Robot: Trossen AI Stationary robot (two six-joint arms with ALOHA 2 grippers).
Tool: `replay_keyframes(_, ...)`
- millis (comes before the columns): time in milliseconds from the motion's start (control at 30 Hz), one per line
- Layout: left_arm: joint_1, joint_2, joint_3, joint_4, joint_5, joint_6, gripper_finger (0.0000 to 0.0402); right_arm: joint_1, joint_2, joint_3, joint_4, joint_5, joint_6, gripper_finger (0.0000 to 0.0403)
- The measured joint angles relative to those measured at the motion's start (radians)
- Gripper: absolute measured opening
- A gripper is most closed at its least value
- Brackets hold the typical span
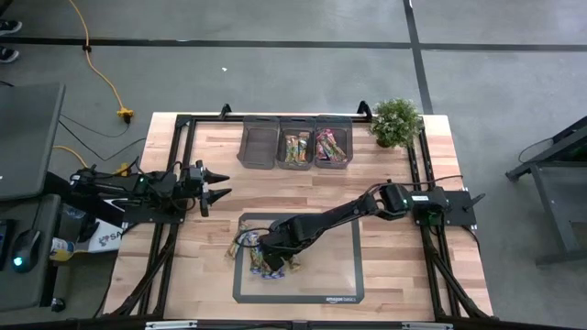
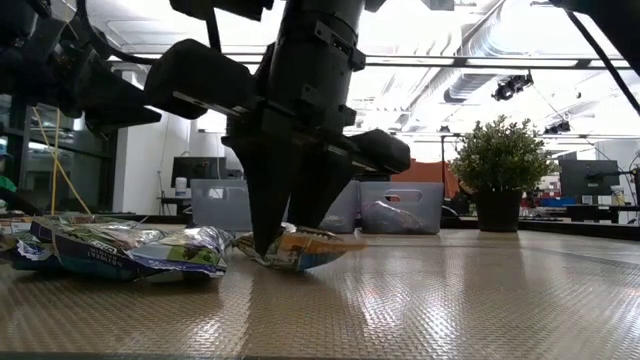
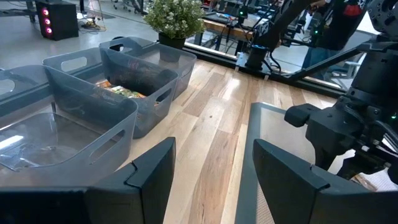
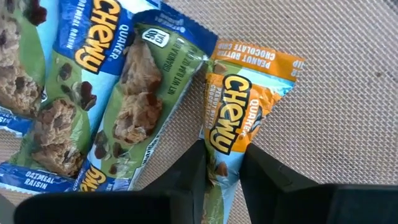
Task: Pick and place Granola Bars by type
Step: Put the orange granola bar into the middle black bin
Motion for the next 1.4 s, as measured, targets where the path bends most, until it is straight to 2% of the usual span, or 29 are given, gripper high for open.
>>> replay_keyframes(233,0.000,0.000,0.000,0.000,0.000,0.000,0.0211,-0.007,0.001,0.053,-0.006,0.054,-0.023,0.0073)
replay_keyframes(667,0.000,0.000,0.000,0.000,0.000,0.000,0.0211,-0.006,-0.002,0.059,-0.007,0.055,-0.039,0.0073)
replay_keyframes(1133,0.000,0.000,0.000,0.000,0.000,0.000,0.0211,-0.007,-0.006,0.061,0.289,0.032,-0.165,0.0073)
replay_keyframes(1400,0.000,0.000,0.000,0.000,0.000,0.000,0.0211,-0.016,-0.039,0.061,0.539,0.004,-0.294,0.0064)
